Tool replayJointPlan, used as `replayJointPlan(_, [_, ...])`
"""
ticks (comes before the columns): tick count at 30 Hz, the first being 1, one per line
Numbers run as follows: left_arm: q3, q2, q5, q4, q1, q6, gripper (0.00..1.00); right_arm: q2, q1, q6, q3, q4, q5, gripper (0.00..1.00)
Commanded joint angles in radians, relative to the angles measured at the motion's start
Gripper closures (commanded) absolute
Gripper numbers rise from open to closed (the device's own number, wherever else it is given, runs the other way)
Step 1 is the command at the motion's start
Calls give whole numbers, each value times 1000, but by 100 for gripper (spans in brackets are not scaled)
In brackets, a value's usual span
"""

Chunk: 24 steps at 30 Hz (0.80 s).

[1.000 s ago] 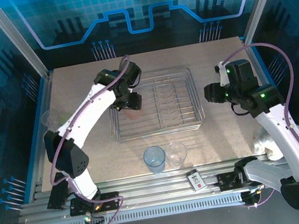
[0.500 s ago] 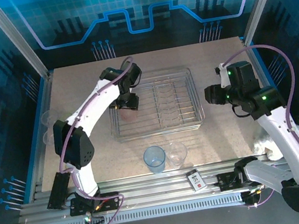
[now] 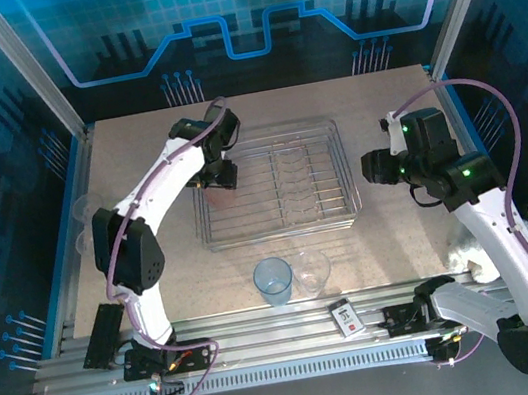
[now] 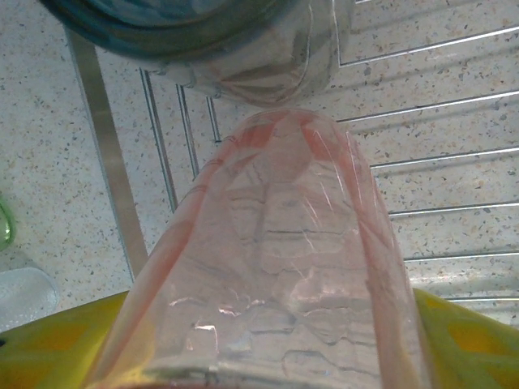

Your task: Load the cups into the dish rack

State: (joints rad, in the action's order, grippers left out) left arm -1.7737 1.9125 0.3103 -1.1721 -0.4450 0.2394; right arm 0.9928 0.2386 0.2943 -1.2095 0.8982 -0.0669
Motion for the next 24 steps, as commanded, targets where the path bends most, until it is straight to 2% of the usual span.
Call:
replayJointPlan(1, [14,19,16,25,11,-22,54,-21,-15,0,10,15,15,47])
replayJointPlan(12, [69,45,44,90,19,-40,34,-40,-15,1,10,39,16,47])
replayJointPlan(15, [84,44,50,104,19,-37,23,-49,-15,3,9,41,18,47])
replayJointPlan(18, [99,31,72,121,19,-33,2,-56,-14,7,9,44,24,47])
replayJointPlan(24, [129,-24,118,151,19,-29,1,-16,-15,5,-32,92,75,46])
